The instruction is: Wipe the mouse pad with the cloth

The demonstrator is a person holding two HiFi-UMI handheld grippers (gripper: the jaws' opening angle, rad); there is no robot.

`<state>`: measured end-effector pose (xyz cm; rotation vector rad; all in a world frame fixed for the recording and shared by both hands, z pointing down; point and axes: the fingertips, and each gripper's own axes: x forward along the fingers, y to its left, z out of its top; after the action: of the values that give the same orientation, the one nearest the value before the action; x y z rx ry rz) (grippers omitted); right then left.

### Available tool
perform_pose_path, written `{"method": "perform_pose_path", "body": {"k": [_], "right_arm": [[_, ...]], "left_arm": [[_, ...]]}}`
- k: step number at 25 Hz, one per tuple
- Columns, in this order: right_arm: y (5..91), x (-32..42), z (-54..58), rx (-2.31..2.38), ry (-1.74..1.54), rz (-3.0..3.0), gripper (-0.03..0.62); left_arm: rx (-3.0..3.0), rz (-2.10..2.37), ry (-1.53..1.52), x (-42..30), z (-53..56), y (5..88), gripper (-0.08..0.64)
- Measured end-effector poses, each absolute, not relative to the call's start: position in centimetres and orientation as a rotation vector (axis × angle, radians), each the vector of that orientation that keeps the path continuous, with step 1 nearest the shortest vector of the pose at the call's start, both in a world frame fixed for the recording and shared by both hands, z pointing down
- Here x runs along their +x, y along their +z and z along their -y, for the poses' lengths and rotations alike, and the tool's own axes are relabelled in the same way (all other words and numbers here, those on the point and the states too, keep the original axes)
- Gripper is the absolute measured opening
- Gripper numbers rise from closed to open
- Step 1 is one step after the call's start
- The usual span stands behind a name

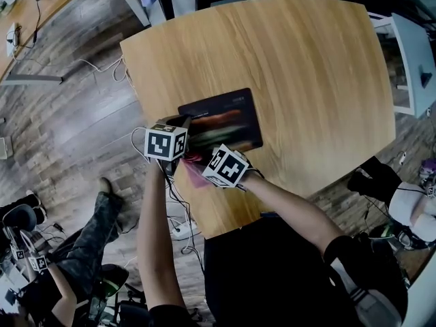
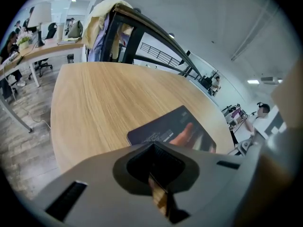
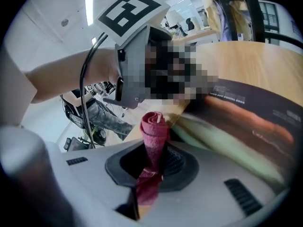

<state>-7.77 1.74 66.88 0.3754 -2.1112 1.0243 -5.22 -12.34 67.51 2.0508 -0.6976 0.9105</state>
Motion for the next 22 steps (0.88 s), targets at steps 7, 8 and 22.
{"method": "perform_pose_path", "body": {"k": [7,8,22], "right_arm": [[66.8,-7.7,-1.1,0.402,1.047,2.114,0.063],[66.9,-7.7,-1.0,0.404,1.053,2.114,0.063],[66.9,-6.1,-0.2,0.459,1.118,2.105,0.063]], "left_arm": [[2.110,0.709,1.009,-5.2,12.2,67.5,0.023],[2.113,0.711,1.012,-5.2,12.2,67.5,0.023],[2.074,0.705,0.954,-5.3,12.4,67.5,0.023]]}}
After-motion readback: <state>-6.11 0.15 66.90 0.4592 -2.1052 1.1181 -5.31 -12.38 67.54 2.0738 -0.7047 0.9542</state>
